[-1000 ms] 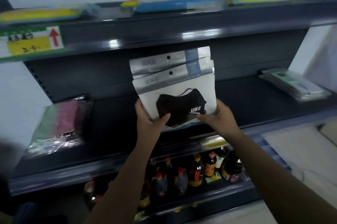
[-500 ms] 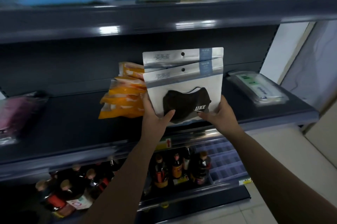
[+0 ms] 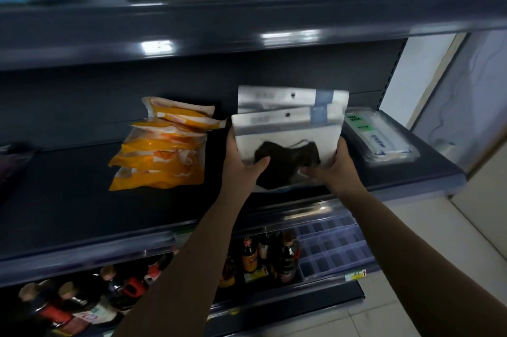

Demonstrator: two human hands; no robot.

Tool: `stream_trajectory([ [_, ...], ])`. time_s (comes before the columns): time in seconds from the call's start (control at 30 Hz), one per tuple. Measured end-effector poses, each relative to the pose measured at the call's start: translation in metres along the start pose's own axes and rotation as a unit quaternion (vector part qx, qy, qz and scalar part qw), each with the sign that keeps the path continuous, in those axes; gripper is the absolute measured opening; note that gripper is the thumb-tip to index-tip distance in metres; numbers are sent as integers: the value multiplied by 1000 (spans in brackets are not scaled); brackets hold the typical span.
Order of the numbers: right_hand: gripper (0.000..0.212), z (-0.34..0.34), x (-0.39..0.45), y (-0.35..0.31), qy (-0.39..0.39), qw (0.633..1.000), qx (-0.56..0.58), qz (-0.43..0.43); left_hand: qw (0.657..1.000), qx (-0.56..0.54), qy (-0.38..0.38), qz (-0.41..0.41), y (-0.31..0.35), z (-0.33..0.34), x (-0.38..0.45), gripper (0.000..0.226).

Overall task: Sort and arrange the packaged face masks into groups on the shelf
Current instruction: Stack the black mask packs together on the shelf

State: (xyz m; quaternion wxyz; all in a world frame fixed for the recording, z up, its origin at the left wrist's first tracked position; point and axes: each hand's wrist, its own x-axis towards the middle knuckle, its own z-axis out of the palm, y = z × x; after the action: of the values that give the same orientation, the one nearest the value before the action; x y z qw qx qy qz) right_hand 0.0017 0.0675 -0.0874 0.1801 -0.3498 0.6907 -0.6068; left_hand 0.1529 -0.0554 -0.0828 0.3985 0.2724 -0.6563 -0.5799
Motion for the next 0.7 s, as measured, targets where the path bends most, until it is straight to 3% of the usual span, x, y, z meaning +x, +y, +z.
stream_trajectory([
  [0.17,88,-1,11,13,-8,1000,17,-22,1000,-2,17,-12,-4,11,6,81],
  [0.43,87,2,47,0,0,998,20,-65,998,-16,49,40,-2,11,34,76],
  [0.7,80,18,49,29,-7,999,36,-18,996,77,37,1,-38,10,35,80],
])
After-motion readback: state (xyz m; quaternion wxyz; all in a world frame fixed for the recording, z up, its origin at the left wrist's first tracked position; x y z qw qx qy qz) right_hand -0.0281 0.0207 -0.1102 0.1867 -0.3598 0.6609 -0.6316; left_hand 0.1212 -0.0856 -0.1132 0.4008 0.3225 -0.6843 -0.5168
